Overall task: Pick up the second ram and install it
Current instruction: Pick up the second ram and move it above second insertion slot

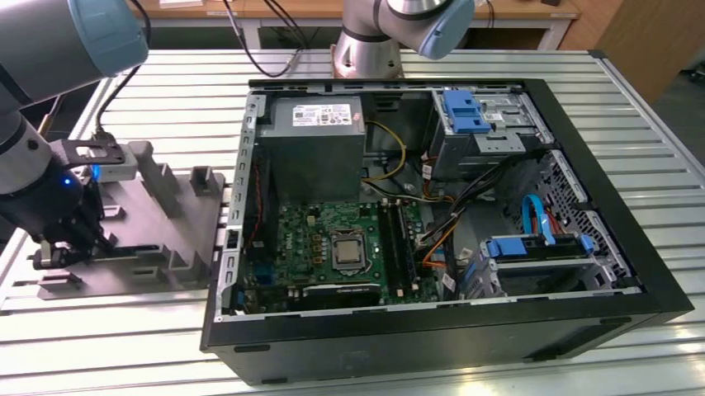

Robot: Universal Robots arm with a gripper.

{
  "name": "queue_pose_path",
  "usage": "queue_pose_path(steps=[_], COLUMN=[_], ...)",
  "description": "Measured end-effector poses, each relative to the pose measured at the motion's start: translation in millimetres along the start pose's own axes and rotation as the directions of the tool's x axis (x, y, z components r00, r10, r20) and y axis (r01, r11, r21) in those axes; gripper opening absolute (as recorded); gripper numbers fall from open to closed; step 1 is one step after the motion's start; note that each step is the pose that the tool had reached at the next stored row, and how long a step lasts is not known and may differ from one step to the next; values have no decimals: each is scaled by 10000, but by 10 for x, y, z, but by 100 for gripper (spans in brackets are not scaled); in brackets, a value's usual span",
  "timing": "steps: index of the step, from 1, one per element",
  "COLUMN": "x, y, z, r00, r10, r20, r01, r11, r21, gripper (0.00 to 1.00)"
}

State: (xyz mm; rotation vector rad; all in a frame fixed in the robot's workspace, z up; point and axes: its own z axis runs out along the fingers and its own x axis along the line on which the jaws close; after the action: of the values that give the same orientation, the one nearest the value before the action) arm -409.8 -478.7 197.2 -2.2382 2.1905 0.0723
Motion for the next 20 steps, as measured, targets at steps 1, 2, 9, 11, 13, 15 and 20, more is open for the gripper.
queue_pose_path(steps=[1,2,9,11,13,15,20], x=[-1,-2,-6,-7,-8,-9,-11], y=[0,1,4,5,6,6,7], z=[-20,-39,-151,-179,-207,-231,-282], r00=[10000,10000,10000,10000,10000,10000,10000], r10=[0,0,-1,0,0,-1,-1], r20=[-1,1,6,8,10,15,34], r01=[0,0,1,0,0,1,1], r11=[10000,10000,10000,10000,10000,10000,10000], r21=[-2,-1,-1,-1,-2,-2,-1], gripper=[14,14,14,14,14,14,14])
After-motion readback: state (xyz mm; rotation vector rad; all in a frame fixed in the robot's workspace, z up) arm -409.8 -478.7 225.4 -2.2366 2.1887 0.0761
